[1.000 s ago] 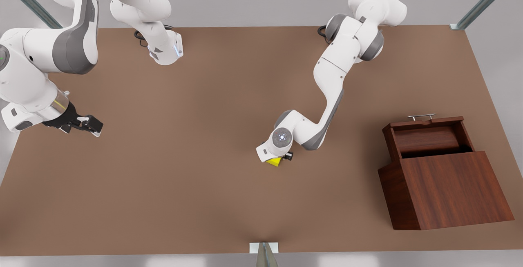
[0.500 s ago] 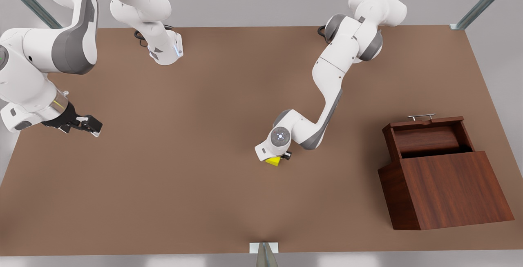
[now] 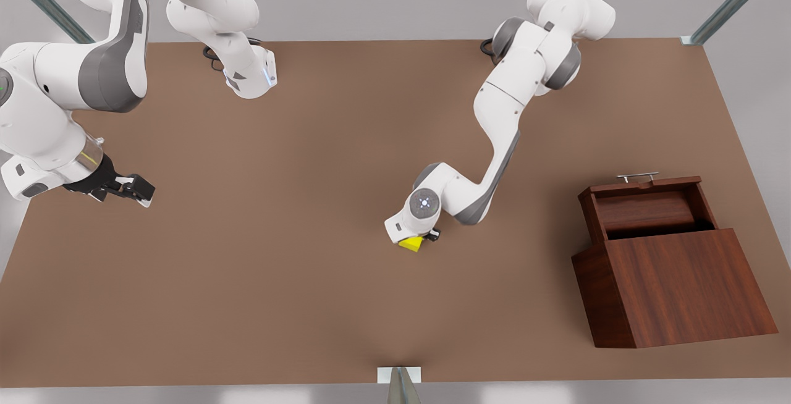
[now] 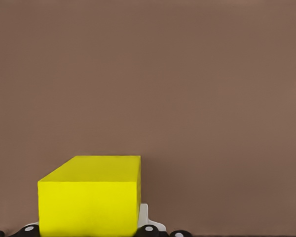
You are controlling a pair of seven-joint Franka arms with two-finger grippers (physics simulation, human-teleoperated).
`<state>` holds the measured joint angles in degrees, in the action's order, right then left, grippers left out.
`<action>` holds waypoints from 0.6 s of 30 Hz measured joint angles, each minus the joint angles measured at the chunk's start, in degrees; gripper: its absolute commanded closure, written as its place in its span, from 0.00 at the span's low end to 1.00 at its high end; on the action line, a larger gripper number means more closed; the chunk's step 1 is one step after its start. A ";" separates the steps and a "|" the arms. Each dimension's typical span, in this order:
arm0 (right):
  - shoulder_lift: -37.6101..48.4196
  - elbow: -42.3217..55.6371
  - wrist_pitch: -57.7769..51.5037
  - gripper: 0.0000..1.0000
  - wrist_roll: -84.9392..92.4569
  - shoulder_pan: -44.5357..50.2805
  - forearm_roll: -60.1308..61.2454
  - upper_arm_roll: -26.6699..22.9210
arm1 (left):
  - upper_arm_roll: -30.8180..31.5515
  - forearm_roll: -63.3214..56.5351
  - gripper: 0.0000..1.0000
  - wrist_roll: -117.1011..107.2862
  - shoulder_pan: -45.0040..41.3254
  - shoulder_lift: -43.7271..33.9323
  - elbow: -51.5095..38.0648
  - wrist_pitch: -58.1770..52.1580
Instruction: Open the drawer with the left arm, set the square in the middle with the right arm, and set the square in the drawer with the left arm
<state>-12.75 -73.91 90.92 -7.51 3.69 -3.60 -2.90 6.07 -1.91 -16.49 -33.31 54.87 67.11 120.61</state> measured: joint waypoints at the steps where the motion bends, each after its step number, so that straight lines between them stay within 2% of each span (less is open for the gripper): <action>1: 0.00 -0.01 0.04 0.00 -0.04 0.16 0.07 0.00 | 0.00 -0.05 0.29 -0.09 0.00 -1.66 0.11 -0.14; 11: -0.09 0.03 0.92 0.00 -0.05 0.12 0.08 0.01 | -1.30 0.16 0.28 0.70 0.84 -14.44 0.21 -17.67; 15: -0.15 0.08 1.28 0.00 -0.05 0.01 0.08 0.00 | -4.85 0.58 0.27 5.73 1.25 -16.96 1.36 -19.95; 18: -0.18 0.08 1.28 0.00 -0.05 0.02 0.08 0.00 | -8.71 1.34 0.28 13.93 1.27 -21.30 6.59 -20.67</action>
<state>-12.92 -73.83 92.20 -7.56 3.72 -3.52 -2.90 -2.64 -0.57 -2.57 -32.04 33.57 73.70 99.93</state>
